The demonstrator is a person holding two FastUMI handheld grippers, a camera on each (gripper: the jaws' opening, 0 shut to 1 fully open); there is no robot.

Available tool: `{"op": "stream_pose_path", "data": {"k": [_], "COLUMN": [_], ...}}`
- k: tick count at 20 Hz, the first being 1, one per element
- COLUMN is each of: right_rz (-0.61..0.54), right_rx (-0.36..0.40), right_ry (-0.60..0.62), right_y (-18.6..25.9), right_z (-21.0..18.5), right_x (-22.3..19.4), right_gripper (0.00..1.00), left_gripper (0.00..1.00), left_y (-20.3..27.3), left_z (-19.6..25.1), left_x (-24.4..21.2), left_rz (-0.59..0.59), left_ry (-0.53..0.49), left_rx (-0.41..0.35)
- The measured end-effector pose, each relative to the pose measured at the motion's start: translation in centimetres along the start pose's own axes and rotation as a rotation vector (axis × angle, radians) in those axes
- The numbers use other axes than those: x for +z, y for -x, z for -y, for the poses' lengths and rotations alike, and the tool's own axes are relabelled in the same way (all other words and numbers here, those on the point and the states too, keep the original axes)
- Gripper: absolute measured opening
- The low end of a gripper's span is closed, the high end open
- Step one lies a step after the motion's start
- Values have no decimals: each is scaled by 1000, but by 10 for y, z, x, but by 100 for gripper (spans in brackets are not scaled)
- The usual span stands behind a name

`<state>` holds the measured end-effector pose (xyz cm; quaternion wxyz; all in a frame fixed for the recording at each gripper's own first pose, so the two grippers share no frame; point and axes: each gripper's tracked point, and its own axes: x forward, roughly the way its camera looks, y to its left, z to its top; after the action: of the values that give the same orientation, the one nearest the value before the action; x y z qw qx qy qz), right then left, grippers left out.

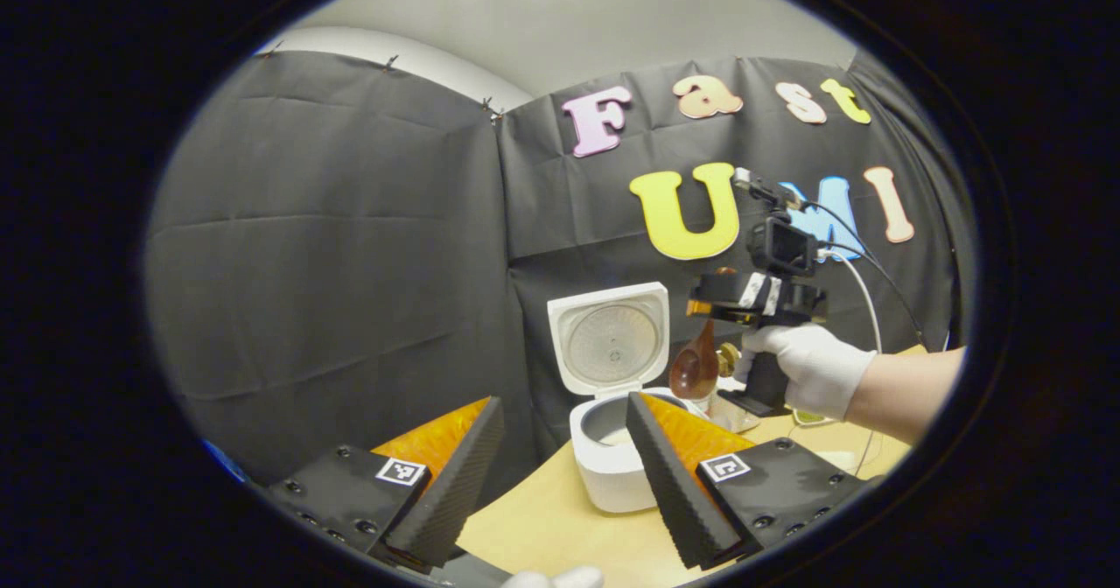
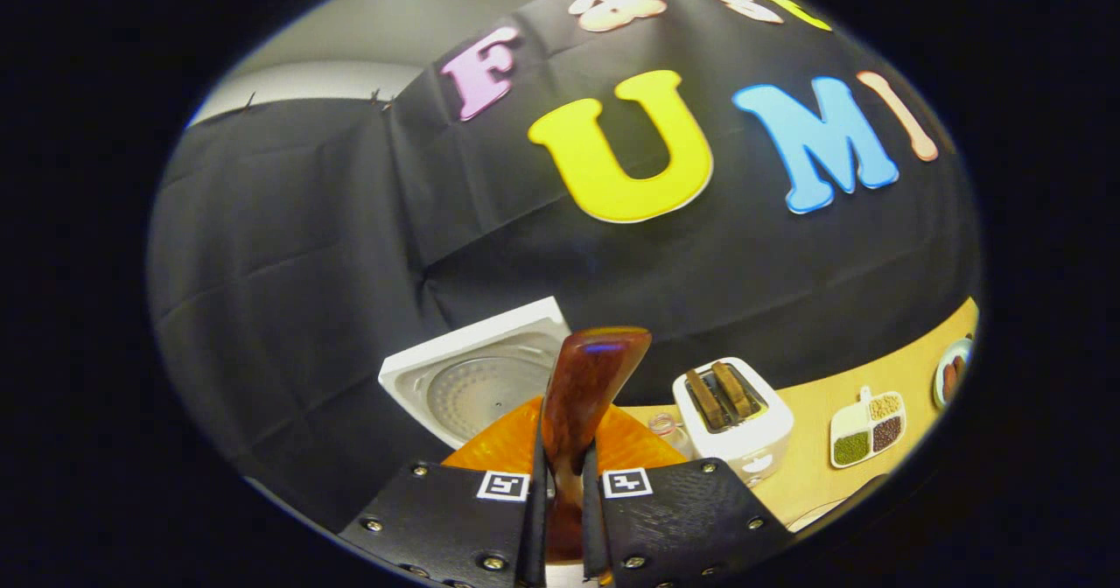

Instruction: Close the left gripper, press the button to open the rice cooker; take a wooden spoon from the chopstick holder with the right hand, scoop a spoonful of rice and pour it into the rice cooker, then put the wooden spoon back into the chopstick holder.

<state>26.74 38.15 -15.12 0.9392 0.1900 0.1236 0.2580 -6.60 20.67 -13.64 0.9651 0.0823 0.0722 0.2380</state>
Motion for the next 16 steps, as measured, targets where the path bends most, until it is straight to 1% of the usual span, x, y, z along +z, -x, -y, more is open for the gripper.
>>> {"op": "stream_pose_path", "data": {"k": [3, 6, 7, 10, 13, 15, 16], "right_rz": [46, 108, 132, 194, 231, 242, 248], "right_rx": [-85, -169, -208, -347, -480, -565, -599], "right_ry": [-69, -125, -135, -136, -162, -132, -120], "right_y": [20, 57, 71, 121, 172, 211, 227], "right_z": [50, 113, 139, 221, 298, 346, 368], "right_x": [26, 56, 65, 92, 107, 113, 117], "right_gripper": [16, 16, 16, 16, 16, 16, 16], "left_gripper": [97, 96, 98, 100, 100, 98, 100], "left_y": [2, 5, 5, 10, 15, 19, 20], "left_z": [19, 40, 45, 69, 92, 109, 119], "left_x": [11, 20, 20, 28, 35, 36, 38], "left_rz": [19, 38, 43, 55, 66, 64, 64], "left_ry": [-4, 5, 10, 17, 23, 28, 26], "left_rx": [-46, -94, -107, -160, -209, -245, -266]}}
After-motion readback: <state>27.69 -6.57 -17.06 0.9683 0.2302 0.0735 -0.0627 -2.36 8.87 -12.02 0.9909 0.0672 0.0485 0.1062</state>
